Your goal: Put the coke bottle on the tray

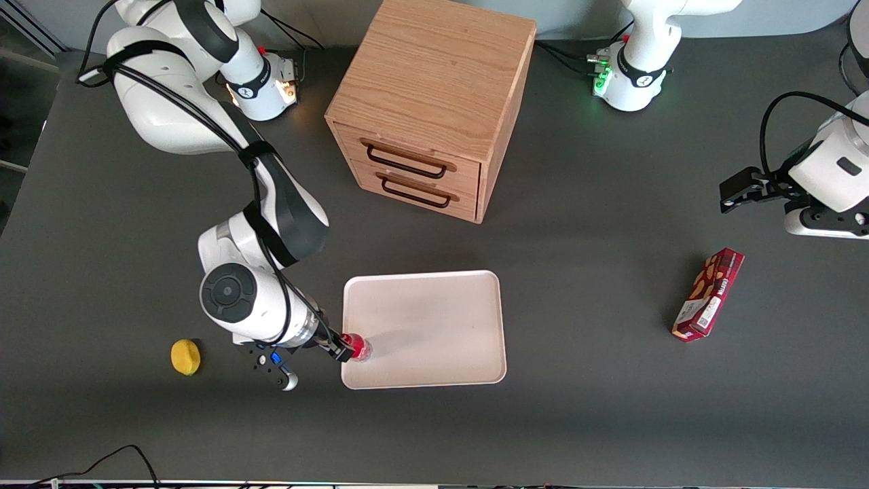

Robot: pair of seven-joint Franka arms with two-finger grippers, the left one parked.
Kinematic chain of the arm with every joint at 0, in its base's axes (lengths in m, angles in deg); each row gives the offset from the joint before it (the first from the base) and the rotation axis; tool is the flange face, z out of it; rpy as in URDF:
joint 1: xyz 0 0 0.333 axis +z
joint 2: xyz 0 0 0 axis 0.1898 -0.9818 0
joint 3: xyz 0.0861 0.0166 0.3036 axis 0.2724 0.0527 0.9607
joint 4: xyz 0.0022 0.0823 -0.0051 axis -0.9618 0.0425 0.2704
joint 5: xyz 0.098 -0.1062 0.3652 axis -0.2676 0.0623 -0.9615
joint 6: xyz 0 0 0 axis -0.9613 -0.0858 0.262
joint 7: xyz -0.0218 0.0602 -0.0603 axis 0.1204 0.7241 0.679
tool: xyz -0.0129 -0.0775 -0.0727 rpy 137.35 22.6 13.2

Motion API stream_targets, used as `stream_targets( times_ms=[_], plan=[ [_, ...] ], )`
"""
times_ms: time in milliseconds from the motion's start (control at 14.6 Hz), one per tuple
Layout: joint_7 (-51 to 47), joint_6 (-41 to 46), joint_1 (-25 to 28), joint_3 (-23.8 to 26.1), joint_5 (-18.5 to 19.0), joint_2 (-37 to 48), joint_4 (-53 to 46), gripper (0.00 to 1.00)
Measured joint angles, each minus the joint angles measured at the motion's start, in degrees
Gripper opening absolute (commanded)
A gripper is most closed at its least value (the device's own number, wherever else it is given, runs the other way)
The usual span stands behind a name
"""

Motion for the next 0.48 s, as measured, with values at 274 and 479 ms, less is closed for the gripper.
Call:
stream_targets(
  times_ms=[274,479],
  plan=[
    [18.00,21.14,-7.01,4.15,-0.25,16.54,0.02,1.00],
    [29.20,26.02,-11.39,1.83,-5.18,30.02,9.25,1.00]
  ],
)
